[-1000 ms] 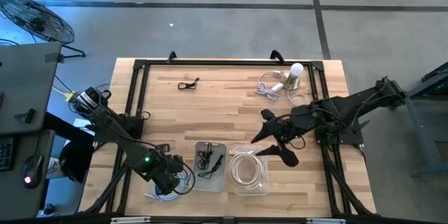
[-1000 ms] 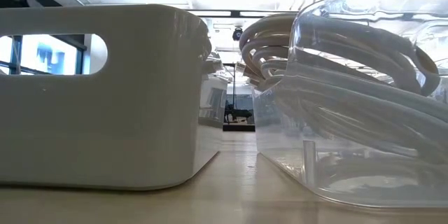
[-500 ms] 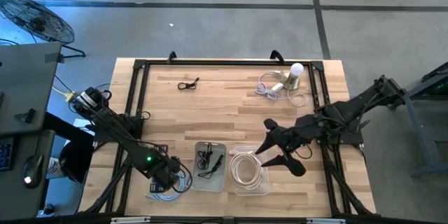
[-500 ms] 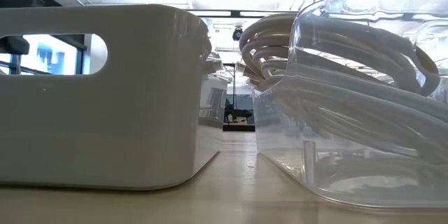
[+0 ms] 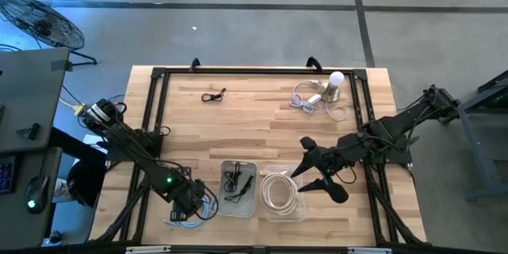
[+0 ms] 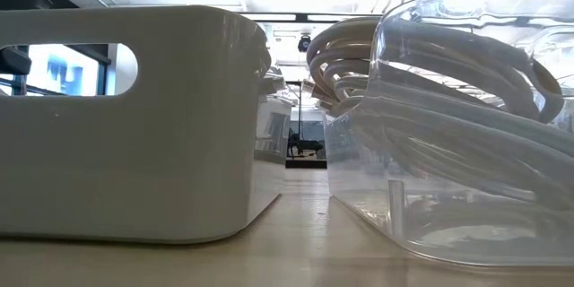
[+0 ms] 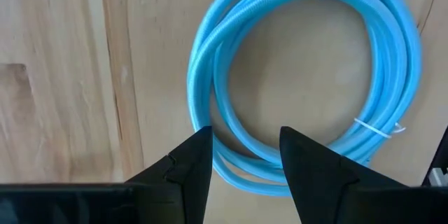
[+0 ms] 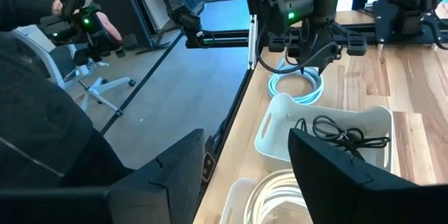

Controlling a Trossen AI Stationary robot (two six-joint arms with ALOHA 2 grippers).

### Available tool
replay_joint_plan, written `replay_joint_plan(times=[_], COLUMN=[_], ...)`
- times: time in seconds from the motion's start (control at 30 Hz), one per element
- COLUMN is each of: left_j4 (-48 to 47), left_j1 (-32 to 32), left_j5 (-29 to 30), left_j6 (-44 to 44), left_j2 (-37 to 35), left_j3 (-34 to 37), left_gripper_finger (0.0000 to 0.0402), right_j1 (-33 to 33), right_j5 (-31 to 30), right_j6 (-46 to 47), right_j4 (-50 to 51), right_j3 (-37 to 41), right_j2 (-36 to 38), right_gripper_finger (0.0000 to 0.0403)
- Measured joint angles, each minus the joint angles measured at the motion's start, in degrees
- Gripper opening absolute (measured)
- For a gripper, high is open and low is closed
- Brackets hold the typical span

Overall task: Pick & Place USB Port
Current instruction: Put the blue HDMI cable into the transparent bin

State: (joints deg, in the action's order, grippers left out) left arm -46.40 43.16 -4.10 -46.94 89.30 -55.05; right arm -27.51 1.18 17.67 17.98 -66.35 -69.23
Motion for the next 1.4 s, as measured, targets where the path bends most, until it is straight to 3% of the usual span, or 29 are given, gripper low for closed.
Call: replay_joint_plan(times=[0.67, 0.73, 0.87, 0.9, 1.2, 1.4], left_j4=[2.4, 2.2, 0.5, 0.4, -0.9, -10.8], left_j1=[0.0, 0.0, -0.2, -0.2, 0.0, 0.1], left_j5=[-3.3, -4.4, -4.5, -4.5, -2.8, -1.0], left_j6=[1.5, 1.7, 1.3, 0.9, -1.9, -2.6], left_j2=[9.6, 10.8, 11.6, 11.6, 8.7, 5.9], left_j3=[-0.2, -0.2, -0.2, -0.2, -1.1, -7.1], left_gripper_finger=[0.0159, 0.0139, 0.0030, 0.0020, 0.0007, 0.0005], right_j1=[0.0, 0.0, 0.0, 0.0, 0.0, 0.0], right_j5=[-1.0, -1.4, -1.7, -1.9, -2.3, -2.3], right_j6=[0.2, 0.3, 0.3, 0.3, 0.3, 0.0], right_j4=[-0.3, -0.3, -0.7, -0.7, -1.6, -2.9], right_j3=[0.0, 0.0, 0.0, 0.0, 0.0, 0.0], right_j2=[0.0, 0.0, 0.0, 0.0, 0.0, 0.0], right_gripper_finger=[0.0200, 0.0200, 0.0200, 0.0200, 0.0200, 0.0200])
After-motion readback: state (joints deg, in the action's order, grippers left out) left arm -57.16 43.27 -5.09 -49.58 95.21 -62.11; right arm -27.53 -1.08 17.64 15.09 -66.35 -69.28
